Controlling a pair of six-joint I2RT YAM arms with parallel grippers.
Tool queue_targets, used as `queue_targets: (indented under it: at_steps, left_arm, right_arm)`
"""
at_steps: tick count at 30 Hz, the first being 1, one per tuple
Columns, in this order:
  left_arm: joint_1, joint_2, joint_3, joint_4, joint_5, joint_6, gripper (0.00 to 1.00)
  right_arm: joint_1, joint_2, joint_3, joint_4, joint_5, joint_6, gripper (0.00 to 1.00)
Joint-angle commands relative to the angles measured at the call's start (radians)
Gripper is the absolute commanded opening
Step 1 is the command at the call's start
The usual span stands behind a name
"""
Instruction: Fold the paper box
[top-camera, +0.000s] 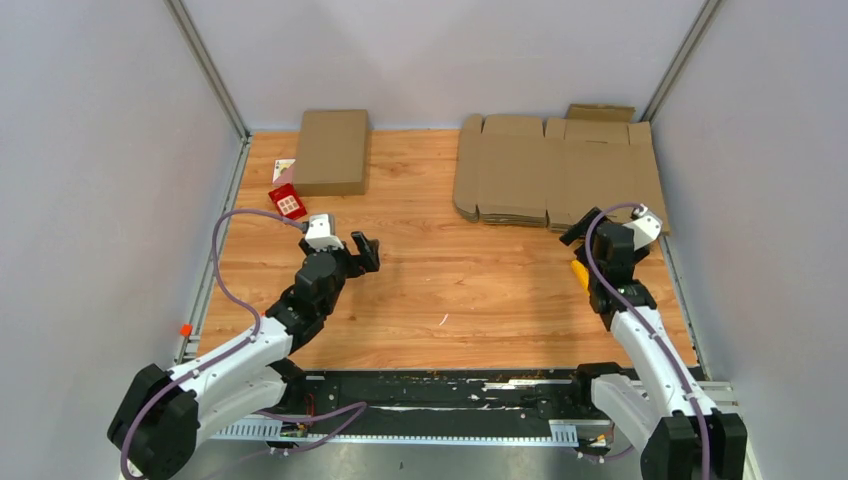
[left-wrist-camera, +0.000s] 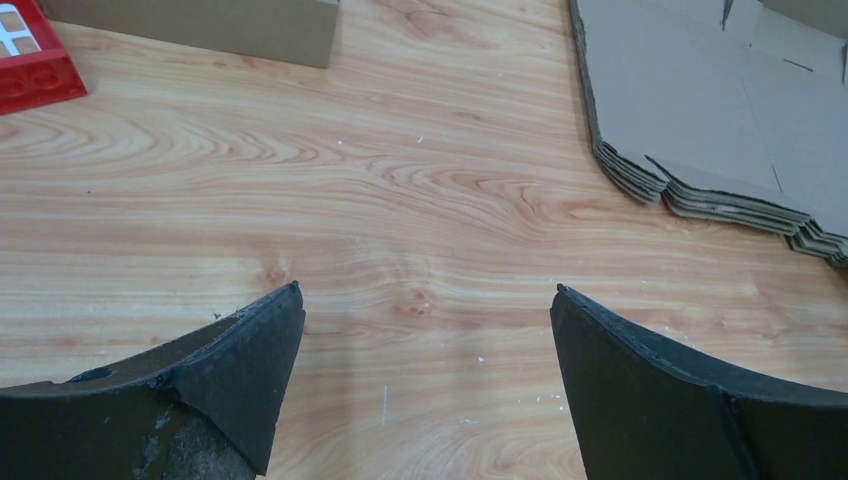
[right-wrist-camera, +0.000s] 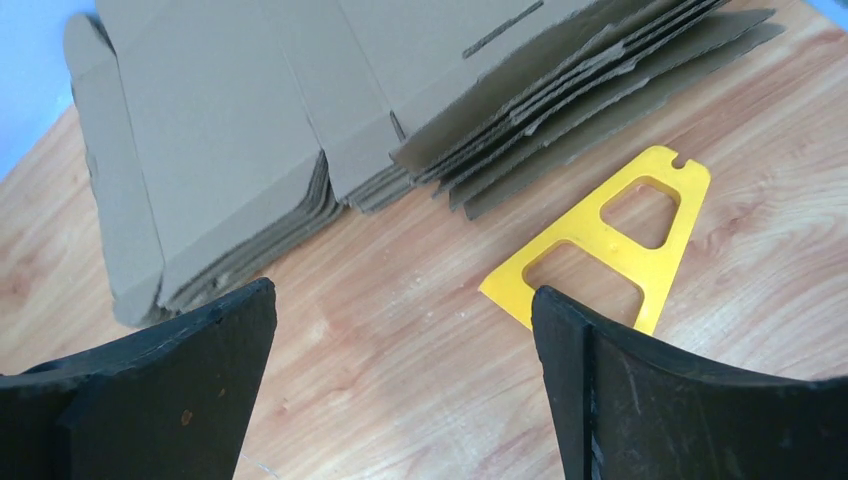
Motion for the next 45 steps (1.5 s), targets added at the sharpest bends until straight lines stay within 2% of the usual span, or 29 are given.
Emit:
queue_targets:
  at_steps: [1,2,5,7,10,17,20,29,40,45]
  left_arm:
    - [0.002,-0.032,0.013,0.015,-0.019,-0.01,1.0]
    - [0.002,-0.037,0.004,0.031,-0.012,-0.011,1.0]
    - [0.002,-0.043,-0.012,0.055,0.0,-0.013,1.0]
    - [0.002,-0.043,-0.012,0.056,0.001,-0.009,1.0]
    - [0.002,-0.041,-0.01,0.05,0.004,-0.005,1.0]
    - [0.002,-0.043,-0.008,0.053,0.015,-0.009,1.0]
    - [0.002,-0.047,-0.009,0.053,0.018,-0.01,1.0]
    - [0.002,-0.049,-0.007,0.045,0.014,-0.007,1.0]
    - [0.002,-0.035,-0.002,0.046,0.015,-0.008,1.0]
    - [0.002,-0.033,-0.003,0.044,0.007,-0.01,1.0]
  right_arm:
    - [-0.003,0.059,0.178,-0.166,0.11,0.139,0.97]
    - [-0.004,0.091,0.222,-0.202,0.119,0.148,0.94]
    - [-0.013,0.204,0.376,-0.331,0.173,0.21,0.75]
    - [-0.035,0.276,0.45,-0.387,0.145,0.233,0.68]
    - [-0.064,0.356,0.518,-0.417,0.092,0.273,0.67]
    - [-0.174,0.483,0.547,-0.366,-0.02,0.344,0.6]
    - [-0.189,0.522,0.549,-0.341,-0.026,0.352,0.51]
    - [-0.204,0.609,0.597,-0.32,-0.014,0.369,0.5]
    - [-0.207,0.708,0.651,-0.296,-0.024,0.37,0.41]
    - [-0.209,0.725,0.646,-0.279,-0.017,0.383,0.41]
